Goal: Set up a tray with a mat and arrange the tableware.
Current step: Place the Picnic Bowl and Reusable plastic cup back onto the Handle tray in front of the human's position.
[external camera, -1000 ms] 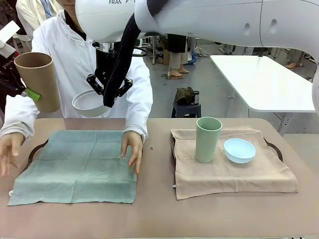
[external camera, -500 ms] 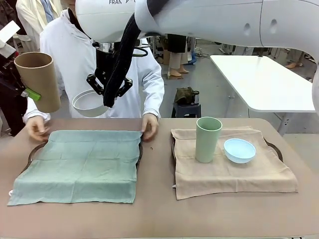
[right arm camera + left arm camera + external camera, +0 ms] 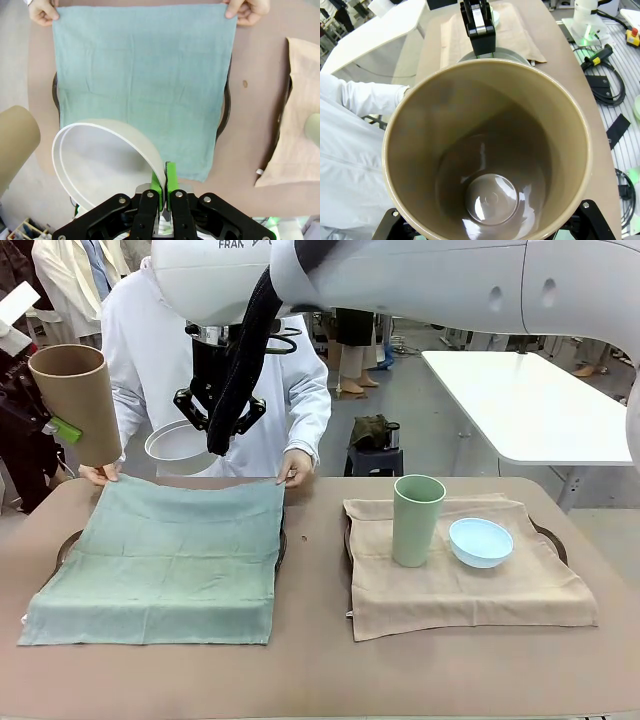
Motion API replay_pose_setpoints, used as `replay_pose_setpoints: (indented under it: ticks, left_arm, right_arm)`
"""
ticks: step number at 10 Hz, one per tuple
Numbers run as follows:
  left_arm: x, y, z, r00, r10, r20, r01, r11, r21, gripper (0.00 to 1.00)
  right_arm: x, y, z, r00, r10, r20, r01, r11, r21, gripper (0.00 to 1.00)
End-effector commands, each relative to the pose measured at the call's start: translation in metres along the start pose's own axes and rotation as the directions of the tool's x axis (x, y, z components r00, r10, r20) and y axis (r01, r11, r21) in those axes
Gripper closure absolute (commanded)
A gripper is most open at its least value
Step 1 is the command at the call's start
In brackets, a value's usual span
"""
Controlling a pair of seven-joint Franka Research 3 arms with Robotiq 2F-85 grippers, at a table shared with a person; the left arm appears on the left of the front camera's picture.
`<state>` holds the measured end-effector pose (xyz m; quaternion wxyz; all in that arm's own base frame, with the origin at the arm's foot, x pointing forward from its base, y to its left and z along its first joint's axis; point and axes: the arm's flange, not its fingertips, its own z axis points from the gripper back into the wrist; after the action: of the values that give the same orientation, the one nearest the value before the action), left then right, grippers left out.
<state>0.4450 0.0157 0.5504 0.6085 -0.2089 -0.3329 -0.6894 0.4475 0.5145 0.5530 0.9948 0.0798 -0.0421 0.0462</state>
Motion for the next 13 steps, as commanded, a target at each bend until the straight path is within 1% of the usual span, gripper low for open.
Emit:
replay_pose_setpoints:
  ticks: [1,11,12,13]
  left_arm:
    - [0.001,0.0,0.0,1.0,-0.007,-0.009,0.007,1.0,0.003,1.0]
    - [0.001,0.0,0.0,1.0,-0.007,-0.009,0.007,1.0,0.003,1.0]
    - [0.0,0.0,0.0,1.0,0.0,0.0,0.0,1.0,0.0,0.16]
    - [-0.02,0.007,-0.008,0.995,0.031,0.095,-0.023,0.996,-0.084,0.16]
  right_arm:
    - [0.001,0.0,0.0,1.0,-0.001,0.001,0.001,1.0,0.001,1.0]
    - [0.001,0.0,0.0,1.0,-0.001,0.001,0.001,1.0,0.001,1.0]
    - [0.0,0.0,0.0,1.0,0.0,0.0,0.0,1.0,0.0,0.95]
    - [0.005,-0.01,-0.019,0.999,0.025,-0.043,-0.021,0.996,0.089,0.95]
